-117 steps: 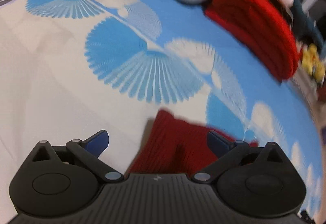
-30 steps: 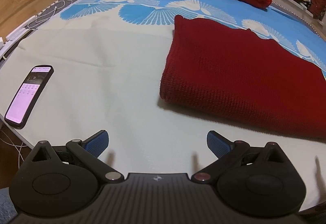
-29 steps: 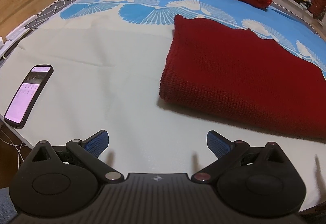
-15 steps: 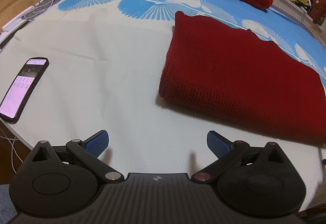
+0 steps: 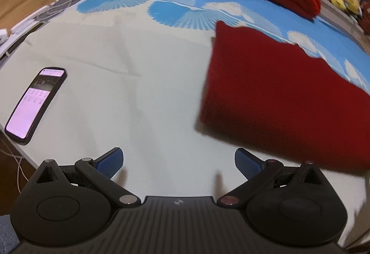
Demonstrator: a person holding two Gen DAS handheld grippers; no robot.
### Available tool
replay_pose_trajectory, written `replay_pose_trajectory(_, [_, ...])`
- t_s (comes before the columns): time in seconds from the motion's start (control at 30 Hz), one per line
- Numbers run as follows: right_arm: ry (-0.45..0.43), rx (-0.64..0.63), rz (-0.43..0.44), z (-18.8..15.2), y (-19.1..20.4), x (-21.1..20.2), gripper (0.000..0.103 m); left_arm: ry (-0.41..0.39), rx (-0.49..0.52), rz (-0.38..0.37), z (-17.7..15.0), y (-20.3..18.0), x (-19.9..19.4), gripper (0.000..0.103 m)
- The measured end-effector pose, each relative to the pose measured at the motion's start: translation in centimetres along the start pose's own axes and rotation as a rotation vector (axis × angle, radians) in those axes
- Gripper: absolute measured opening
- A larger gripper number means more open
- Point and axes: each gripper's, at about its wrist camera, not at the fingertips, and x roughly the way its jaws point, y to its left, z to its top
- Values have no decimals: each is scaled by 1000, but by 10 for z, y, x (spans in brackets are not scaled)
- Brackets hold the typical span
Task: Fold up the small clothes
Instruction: 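Grasp the folded sweater's edge with the right gripper and lift it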
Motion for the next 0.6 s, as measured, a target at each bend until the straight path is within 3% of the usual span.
replay_pose_trajectory(0.07, [-11,-47,8,1,10,-2,18,-1,-34,-7,6,6,-1,103])
replay_pose_trajectory(0.17, [10,-20,-46,-1,0,5,19,-34,-61,-4,18,10,-5,103])
replay_pose_trajectory(0.23, [31,30,-57,-2,-9,10,28,-46,-50,-1,27,8,-4,103])
replay_pose_trajectory(0.27, [41,55,-64,-1,-12,12,37,-46,-45,1,31,8,-2,103])
replay_pose_trajectory(0.37, [49,124,-21,2,-18,14,47,-23,-59,-7,43,8,8,103])
replay_pose_trajectory(0.43, [33,70,-34,-2,-13,16,44,7,-86,-23,52,10,19,103])
replay_pose_trajectory(0.47, [18,5,-59,-4,-6,17,25,21,-89,-34,56,10,26,103])
replay_pose_trajectory(0.5, [8,-42,-59,-6,0,17,18,33,-83,-41,59,10,32,103])
replay_pose_trajectory(0.6, [-40,-114,-87,-9,19,9,17,77,-71,-35,63,13,52,103])
